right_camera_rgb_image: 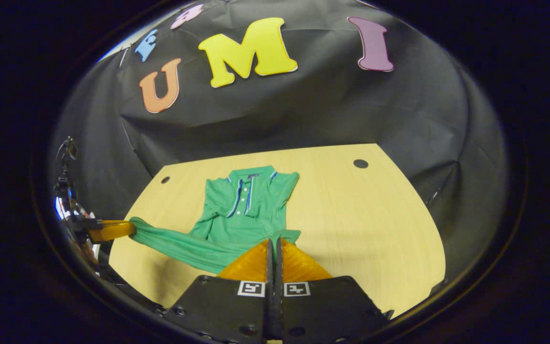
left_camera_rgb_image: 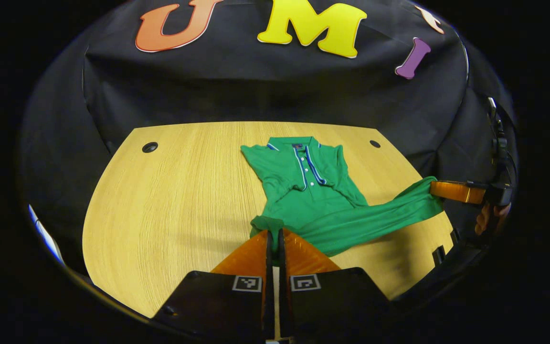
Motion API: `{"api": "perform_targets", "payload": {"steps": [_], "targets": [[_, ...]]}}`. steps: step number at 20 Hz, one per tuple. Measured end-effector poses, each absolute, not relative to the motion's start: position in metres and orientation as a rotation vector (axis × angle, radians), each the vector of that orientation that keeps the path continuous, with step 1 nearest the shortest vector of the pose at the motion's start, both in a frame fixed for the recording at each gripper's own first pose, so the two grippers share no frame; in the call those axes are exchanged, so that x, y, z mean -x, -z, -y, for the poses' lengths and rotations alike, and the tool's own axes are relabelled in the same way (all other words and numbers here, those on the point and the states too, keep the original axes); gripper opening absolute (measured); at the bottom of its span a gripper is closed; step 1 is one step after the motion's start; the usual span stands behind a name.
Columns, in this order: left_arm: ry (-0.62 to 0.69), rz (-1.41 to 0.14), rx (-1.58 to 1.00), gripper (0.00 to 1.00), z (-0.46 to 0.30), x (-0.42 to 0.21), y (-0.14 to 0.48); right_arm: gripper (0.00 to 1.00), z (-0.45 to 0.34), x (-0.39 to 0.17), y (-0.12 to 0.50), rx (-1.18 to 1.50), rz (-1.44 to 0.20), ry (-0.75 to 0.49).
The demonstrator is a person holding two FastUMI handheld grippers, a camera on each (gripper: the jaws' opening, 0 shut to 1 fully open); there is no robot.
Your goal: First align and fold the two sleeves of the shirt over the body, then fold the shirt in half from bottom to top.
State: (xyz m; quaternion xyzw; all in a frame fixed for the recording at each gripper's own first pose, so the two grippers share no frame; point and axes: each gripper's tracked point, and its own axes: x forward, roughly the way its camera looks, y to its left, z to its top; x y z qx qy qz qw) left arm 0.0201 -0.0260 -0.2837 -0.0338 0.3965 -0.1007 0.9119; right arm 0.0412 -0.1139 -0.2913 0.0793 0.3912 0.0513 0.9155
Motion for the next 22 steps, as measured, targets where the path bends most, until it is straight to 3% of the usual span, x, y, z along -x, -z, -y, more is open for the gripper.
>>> {"api": "perform_targets", "payload": {"steps": [11,22], "targets": [[0.198,-0.643,0.078,0.09,0.038,-0.117,0.241,0.00,0.121,-0.117,0.256,-0.172,-0.692,-0.082],[0.162,-0.566,0.111,0.09,0.035,-0.205,0.233,0.00,0.116,-0.221,0.243,-0.174,-0.619,-0.096]]}}
